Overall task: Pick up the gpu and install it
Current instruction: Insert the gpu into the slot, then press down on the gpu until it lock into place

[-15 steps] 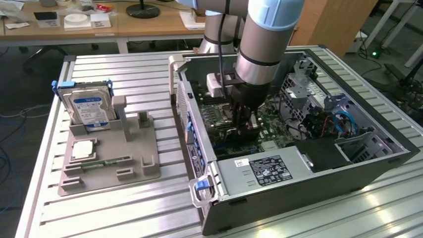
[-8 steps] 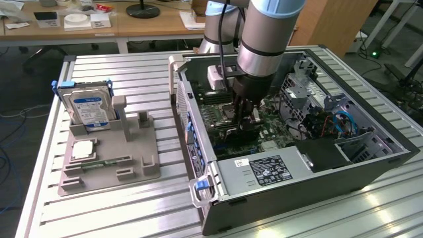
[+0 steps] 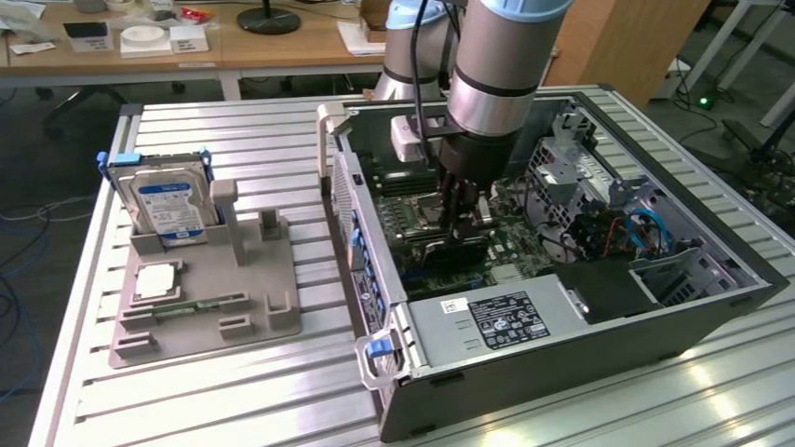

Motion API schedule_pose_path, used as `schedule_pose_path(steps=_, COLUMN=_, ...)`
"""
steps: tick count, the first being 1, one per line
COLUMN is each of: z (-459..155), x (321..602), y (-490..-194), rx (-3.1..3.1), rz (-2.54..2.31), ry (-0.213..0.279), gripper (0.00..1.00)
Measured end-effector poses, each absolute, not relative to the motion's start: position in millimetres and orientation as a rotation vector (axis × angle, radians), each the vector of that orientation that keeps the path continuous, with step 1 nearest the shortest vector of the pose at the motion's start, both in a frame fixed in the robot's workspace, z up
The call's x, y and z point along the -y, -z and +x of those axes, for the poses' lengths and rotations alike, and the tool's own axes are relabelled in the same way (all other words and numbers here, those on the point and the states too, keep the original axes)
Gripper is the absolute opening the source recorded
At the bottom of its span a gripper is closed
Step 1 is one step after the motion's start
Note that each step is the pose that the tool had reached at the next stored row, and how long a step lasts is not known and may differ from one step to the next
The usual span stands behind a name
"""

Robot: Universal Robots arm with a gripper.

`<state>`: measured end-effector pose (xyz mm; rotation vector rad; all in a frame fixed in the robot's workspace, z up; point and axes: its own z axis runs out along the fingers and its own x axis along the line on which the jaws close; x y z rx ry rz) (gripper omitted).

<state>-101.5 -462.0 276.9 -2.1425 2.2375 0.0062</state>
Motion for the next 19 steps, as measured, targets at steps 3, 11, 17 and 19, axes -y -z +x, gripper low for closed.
schedule_pose_path(steps=3, z=-101.5, x=462.0, y=-277.0, rx=-2.238, rz=-2.143, ry=-0.006, gripper=0.35)
schedule_pose_path(steps=11, z=-101.5, x=462.0, y=-277.0, rx=-2.238, rz=-2.142, ry=-0.006, gripper=0.11)
schedule_pose_path(steps=17, z=-101.5, x=462.0, y=-277.0, rx=-2.238, rz=-2.142, ry=-0.006, gripper=0.11)
schedule_pose_path(steps=19, z=-101.6, x=462.0, y=-277.0, rx=-2.238, rz=-2.142, ry=-0.006, gripper=0.11)
